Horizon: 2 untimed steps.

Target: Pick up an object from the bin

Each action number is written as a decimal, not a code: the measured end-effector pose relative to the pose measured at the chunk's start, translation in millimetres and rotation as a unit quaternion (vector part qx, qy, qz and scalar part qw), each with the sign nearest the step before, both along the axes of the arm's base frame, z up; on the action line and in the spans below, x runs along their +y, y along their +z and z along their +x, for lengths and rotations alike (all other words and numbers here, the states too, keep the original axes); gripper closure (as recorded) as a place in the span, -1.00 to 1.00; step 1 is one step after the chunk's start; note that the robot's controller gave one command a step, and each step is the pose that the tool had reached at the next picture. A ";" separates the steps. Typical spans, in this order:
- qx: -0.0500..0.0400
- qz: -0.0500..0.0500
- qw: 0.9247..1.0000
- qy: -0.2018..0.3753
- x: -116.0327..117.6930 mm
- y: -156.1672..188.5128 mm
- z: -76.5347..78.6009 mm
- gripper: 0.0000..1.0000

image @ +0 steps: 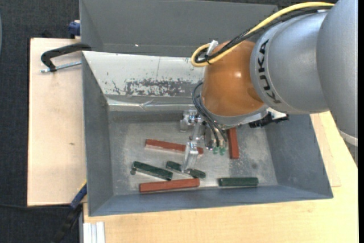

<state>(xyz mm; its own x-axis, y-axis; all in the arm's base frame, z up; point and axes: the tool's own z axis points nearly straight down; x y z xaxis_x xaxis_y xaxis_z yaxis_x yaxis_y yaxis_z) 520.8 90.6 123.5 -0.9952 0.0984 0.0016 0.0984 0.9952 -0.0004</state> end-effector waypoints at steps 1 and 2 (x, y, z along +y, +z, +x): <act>-0.001 0.001 0.999 -0.035 10.1 -38.0 -0.8 -1.00; -0.003 0.002 0.997 -0.076 0.8 -50.4 3.1 1.00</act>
Offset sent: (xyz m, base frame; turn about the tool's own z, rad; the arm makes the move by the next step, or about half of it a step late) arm 0.0005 -0.0010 -0.0535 0.1534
